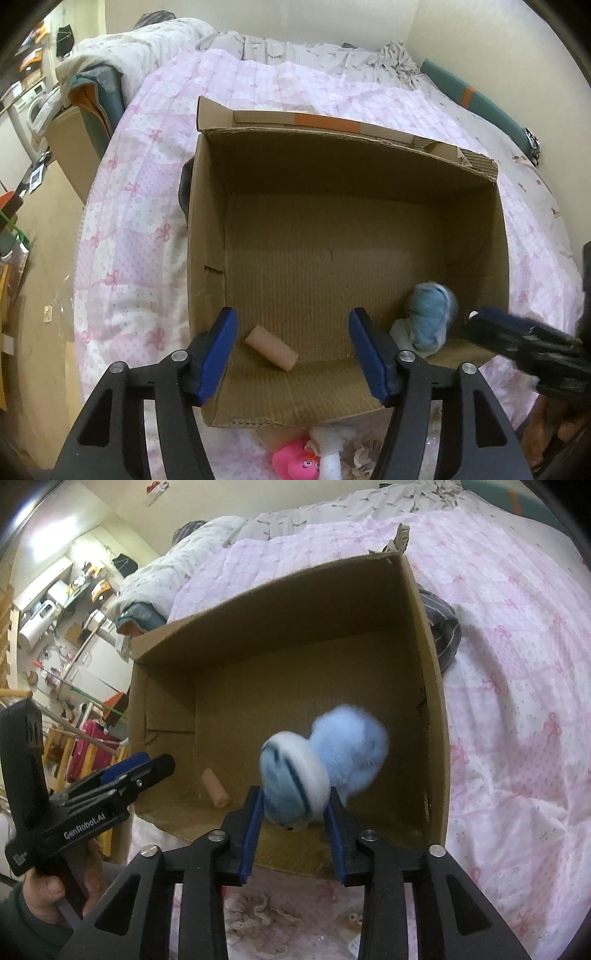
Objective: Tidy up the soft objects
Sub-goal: 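Carry the tube and blue plush into the box and open both grippers, then withdraw both grippers and lower the left gripper to the pink duck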
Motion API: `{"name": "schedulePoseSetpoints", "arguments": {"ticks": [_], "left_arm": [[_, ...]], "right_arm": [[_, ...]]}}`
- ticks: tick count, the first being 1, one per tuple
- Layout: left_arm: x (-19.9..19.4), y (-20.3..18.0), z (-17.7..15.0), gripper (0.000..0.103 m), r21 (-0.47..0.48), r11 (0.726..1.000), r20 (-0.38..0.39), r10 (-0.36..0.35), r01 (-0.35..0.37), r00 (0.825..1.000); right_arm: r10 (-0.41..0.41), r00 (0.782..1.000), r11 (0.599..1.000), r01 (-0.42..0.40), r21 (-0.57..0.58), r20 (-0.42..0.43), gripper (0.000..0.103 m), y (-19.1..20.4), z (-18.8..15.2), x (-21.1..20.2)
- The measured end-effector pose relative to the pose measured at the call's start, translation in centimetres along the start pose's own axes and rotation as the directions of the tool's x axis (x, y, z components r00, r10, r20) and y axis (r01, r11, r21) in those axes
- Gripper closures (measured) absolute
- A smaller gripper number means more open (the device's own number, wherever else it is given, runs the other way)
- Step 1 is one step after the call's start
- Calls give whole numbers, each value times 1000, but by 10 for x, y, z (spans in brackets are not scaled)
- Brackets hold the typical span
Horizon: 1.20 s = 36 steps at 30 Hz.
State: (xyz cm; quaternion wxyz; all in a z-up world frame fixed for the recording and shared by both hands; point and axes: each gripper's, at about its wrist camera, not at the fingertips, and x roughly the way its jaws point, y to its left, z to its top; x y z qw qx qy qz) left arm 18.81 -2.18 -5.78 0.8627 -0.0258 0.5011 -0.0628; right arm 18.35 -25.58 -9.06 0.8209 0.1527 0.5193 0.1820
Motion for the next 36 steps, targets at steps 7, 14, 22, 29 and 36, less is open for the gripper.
{"name": "schedulePoseSetpoints", "arguments": {"ticks": [7, 14, 22, 29, 36], "left_arm": [[0, -2, 0, 42, 7, 1000, 2, 12, -12, 1000], [-3, 1, -1, 42, 0, 1000, 11, 7, -7, 1000], [-14, 5, -2, 42, -11, 1000, 35, 9, -9, 999], [-28, 7, -9, 42, -14, 1000, 32, 26, -26, 999], [-49, 19, -20, 42, -34, 998, 50, 58, -56, 997]], "right_arm": [[7, 996, 999, -10, 32, 85, 10, -5, 3, -16], [2, 998, 1000, -3, 16, 68, 10, -2, 3, -14], [-13, 997, 1000, 12, 11, 71, 10, 0, 2, -14], [-26, 997, 1000, 26, 12, 77, 10, 0, 0, -16], [-16, 996, 1000, 15, 12, 87, 10, -2, -10, -30]]}}
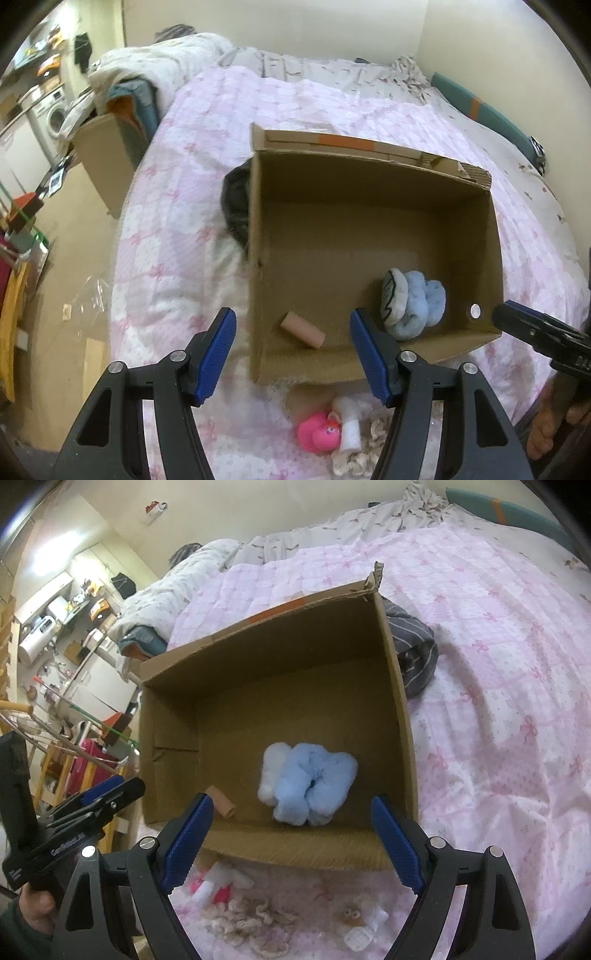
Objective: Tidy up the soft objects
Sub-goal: 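Withdraw both grippers and lower the left gripper to the pink duck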
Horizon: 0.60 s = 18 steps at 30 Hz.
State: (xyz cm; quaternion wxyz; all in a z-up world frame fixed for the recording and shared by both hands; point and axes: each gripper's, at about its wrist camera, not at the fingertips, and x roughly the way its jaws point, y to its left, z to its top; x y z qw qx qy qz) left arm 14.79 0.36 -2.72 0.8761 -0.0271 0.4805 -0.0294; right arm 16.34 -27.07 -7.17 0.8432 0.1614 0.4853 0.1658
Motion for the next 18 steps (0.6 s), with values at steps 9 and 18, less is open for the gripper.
{"name": "schedulePoseSetpoints", "arguments": {"ticks": [9, 18], "left_arm": [[-17, 19, -18, 42, -73, 997, -11, 4, -4, 1000], [-21, 35, -41, 42, -153, 987, -47, 38, -44, 998]], "right_arm": [[2, 1000, 999, -2, -34, 16, 10, 8, -17, -24], [1, 1000, 1000, -1, -11, 23, 10, 7, -34, -39]]}}
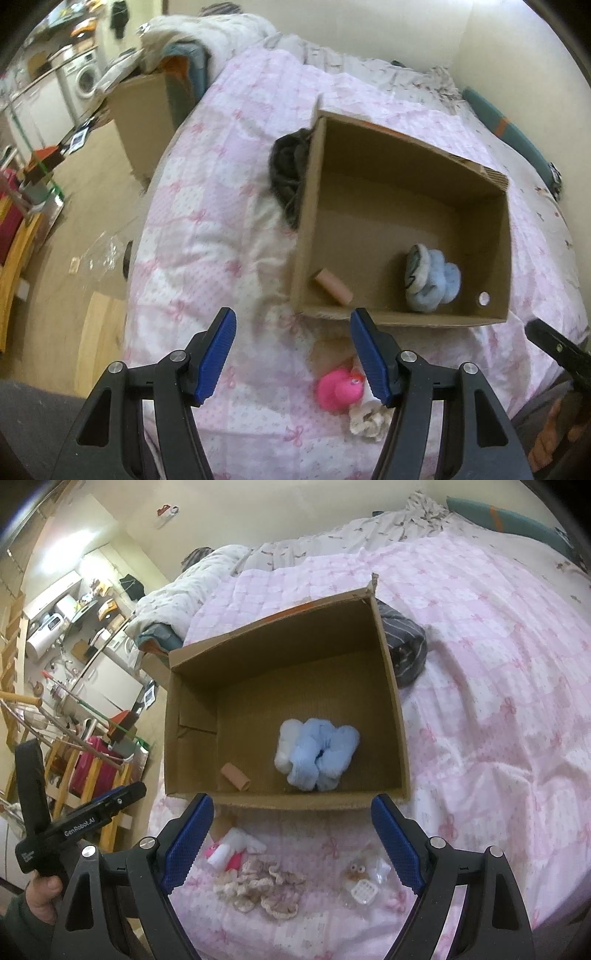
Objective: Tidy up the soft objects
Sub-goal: 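Withdraw both grippers and lower the left gripper to the pink duck, then grasp the pink duck with the left gripper while the right grasps the lace scrunchie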
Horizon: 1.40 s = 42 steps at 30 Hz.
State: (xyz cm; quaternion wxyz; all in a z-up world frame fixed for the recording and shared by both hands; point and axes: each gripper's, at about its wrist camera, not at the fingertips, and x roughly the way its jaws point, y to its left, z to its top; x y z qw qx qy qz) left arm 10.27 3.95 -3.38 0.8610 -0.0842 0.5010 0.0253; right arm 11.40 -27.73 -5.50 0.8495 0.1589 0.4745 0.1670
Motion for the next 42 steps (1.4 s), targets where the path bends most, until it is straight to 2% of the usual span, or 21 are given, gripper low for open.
{"name": "schedulePoseSetpoints", "arguments": {"ticks": [3, 6, 9, 11, 14, 16, 19, 21, 26, 29, 32, 33, 34, 37, 40, 42], "left_arm": [[11, 8, -2, 42, -44, 999, -55, -25, 22, 998], [29, 7, -8, 42, -55, 997, -142, -61, 54, 988], [51, 2, -17, 44, -64, 994, -249, -104, 91, 963], [65, -1, -24, 52, -73, 993, -304, -115, 98, 946], [83, -5, -33, 52, -82, 992, -377, -121, 97, 918], [87, -7, -34, 52, -99, 987, -389, -152, 123, 909], [90, -14, -36, 52, -79, 987, -396, -157, 136, 905], [92, -18, -39, 51, -79, 984, -407, -178, 160, 896], [108, -33, -44, 47, -99, 969, -460, -245, 225, 853], [119, -42, -48, 47, -93, 968, -483, -250, 234, 839], [126, -51, -51, 48, -58, 972, -497, -224, 226, 838], [127, -54, -52, 51, -40, 974, -494, -215, 225, 842], [126, -57, -52, 60, -24, 974, -488, -209, 227, 847], [125, -66, -53, 60, 15, 974, -479, -190, 224, 857], [113, -66, -48, 60, 13, 977, -450, -186, 215, 873], [96, -59, -43, 60, 8, 981, -411, -175, 196, 895]], "right_arm": [[-10, 1000, 1000, 10, 15, -12, 10, 0, -7, -1], [-27, 999, 999, 28, 19, -26, 10, 1, -11, 3], [-35, 999, 999, 35, 17, -38, 10, 3, -14, 6], [-43, 998, 999, 43, 14, -46, 10, 3, -14, 9], [-42, 998, 999, 43, 21, -51, 10, 1, -14, 11], [-42, 998, 999, 43, 27, -53, 10, 0, -13, 13], [-35, 998, 999, 38, 35, -58, 10, 0, -12, 14], [-33, 998, 999, 35, 37, -61, 10, 0, -13, 15], [-30, 997, 999, 32, 37, -71, 10, 0, -12, 19], [-31, 996, 999, 34, 38, -79, 10, 0, -13, 21], [-38, 996, 998, 41, 37, -87, 10, -1, -13, 24], [-41, 995, 998, 44, 37, -88, 10, -1, -13, 24], [-43, 995, 998, 46, 38, -88, 10, -2, -13, 24], [-47, 995, 998, 51, 44, -90, 10, -3, -14, 24], [-52, 994, 998, 56, 40, -94, 10, -3, -14, 26], [-50, 994, 998, 54, 38, -101, 10, -3, -14, 27]]}}
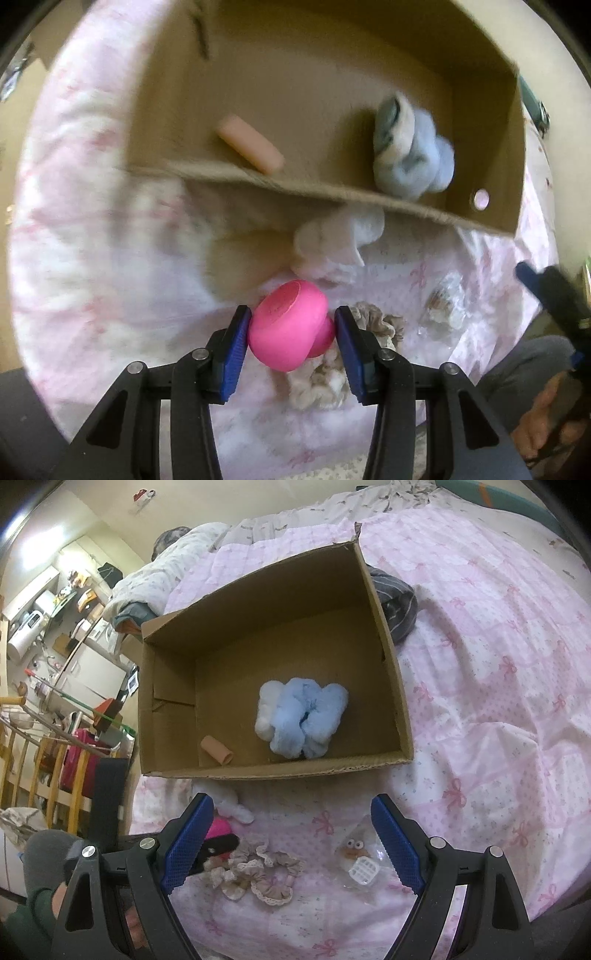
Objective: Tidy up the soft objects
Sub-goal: 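Grasp the pink duck with the left gripper while the right grasps the lace scrunchie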
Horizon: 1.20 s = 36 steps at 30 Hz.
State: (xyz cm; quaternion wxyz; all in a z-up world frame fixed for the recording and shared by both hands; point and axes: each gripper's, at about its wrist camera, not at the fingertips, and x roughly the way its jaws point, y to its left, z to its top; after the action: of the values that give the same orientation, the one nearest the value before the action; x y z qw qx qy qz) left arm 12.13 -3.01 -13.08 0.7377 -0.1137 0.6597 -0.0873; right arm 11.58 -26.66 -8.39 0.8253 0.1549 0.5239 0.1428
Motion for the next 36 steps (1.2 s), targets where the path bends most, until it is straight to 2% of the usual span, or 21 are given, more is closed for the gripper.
{"name": "schedulePoseSetpoints", "arguments": {"ticks": [4, 9, 11, 13, 16, 17, 20, 22, 24, 26, 28, 29, 34, 36], "left_arm": [[-30, 5, -10, 60, -12, 999, 61, 40, -40, 997], [-50, 22, -20, 60, -52, 997, 88, 63, -59, 994], [-51, 28, -22, 60, -67, 996, 88, 57, -51, 995], [-48, 28, -28, 60, -72, 996, 92, 56, -50, 994], [-55, 36, -26, 60, -72, 995, 108, 73, -65, 991], [-52, 32, -26, 60, -71, 995, 112, 74, -66, 991], [-50, 28, -25, 60, -67, 996, 123, 71, -63, 990], [-48, 29, -22, 60, -73, 996, 126, 69, -61, 990], [-46, 30, -21, 60, -81, 995, 126, 71, -61, 989], [-47, 31, -20, 60, -87, 994, 129, 76, -65, 989], [-46, 30, -19, 60, -86, 994, 136, 84, -72, 987], [-46, 31, -20, 60, -85, 994, 139, 86, -75, 987], [-49, 33, -20, 60, -86, 992, 153, 104, -92, 983], [-50, 34, -21, 60, -85, 991, 158, 112, -99, 981]], "right_arm": [[34, 998, 999, -35, -6, -44, 10, 3, -3, 7], [56, 984, 997, -64, -43, -170, 10, 16, -14, 35], [44, 969, 996, -63, -69, -243, 10, 21, -20, 50], [36, 945, 993, -70, -93, -326, 10, 26, -29, 68], [-75, 911, 981, -6, -194, -405, 11, 34, -45, 88], [-107, 904, 973, 11, -229, -414, 15, 37, -50, 93], [-145, 899, 954, 17, -300, -412, 17, 47, -57, 98], [-159, 901, 943, 17, -333, -403, 25, 53, -60, 99], [-173, 897, 934, 18, -358, -406, 58, 56, -64, 101], [-190, 894, 928, 28, -371, -406, 65, 59, -66, 103], [-176, 897, 932, 19, -362, -406, 81, 60, -65, 101], [-161, 899, 934, 6, -356, -408, 94, 61, -64, 100], [-145, 919, 936, 9, -351, -366, 94, 61, -56, 84], [-125, 934, 942, 6, -335, -334, 94, 57, -52, 75]]}}
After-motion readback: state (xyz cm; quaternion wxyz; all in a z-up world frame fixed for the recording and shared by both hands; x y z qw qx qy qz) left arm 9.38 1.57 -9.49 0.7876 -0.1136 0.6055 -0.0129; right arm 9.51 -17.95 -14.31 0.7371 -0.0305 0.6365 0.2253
